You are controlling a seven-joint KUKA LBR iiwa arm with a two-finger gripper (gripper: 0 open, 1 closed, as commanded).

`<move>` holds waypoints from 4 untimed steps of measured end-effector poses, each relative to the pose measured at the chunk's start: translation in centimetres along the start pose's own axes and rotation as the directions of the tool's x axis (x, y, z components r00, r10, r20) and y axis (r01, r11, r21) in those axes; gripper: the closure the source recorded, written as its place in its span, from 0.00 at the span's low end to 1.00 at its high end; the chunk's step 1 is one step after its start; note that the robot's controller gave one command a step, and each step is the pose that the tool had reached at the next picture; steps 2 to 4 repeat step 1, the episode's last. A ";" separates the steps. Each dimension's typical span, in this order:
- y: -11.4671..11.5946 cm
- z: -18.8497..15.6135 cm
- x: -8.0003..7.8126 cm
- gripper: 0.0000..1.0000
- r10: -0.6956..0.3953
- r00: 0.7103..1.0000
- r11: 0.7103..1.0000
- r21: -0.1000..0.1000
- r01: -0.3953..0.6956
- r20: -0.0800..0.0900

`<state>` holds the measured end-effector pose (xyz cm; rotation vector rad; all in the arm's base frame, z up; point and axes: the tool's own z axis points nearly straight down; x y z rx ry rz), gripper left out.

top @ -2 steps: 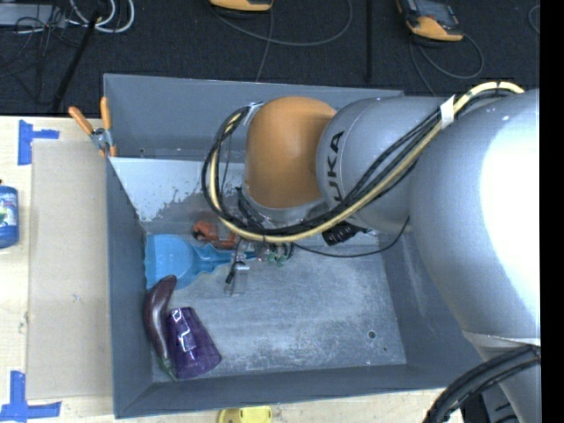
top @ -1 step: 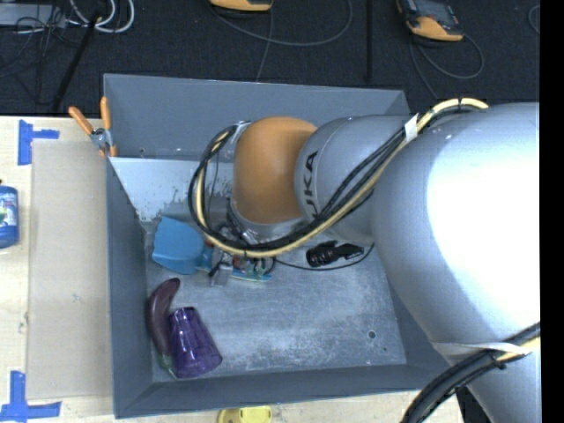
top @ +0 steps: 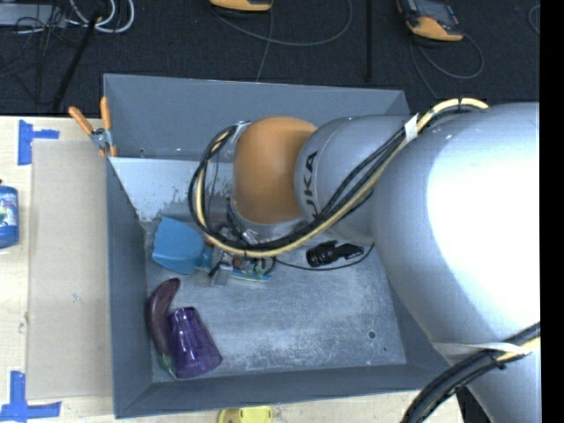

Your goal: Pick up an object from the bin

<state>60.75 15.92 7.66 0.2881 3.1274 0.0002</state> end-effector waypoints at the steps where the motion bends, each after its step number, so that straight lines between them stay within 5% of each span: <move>1: 0.6 -18.9 -0.9 1.00 -0.027 1.000 1.000 -0.004 0.027 0.007; 4: 0.6 -18.9 -0.9 1.00 -0.027 1.000 1.000 -0.004 0.027 0.007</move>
Offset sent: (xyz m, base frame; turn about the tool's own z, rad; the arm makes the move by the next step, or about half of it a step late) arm 0.0000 0.0000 0.0000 0.0000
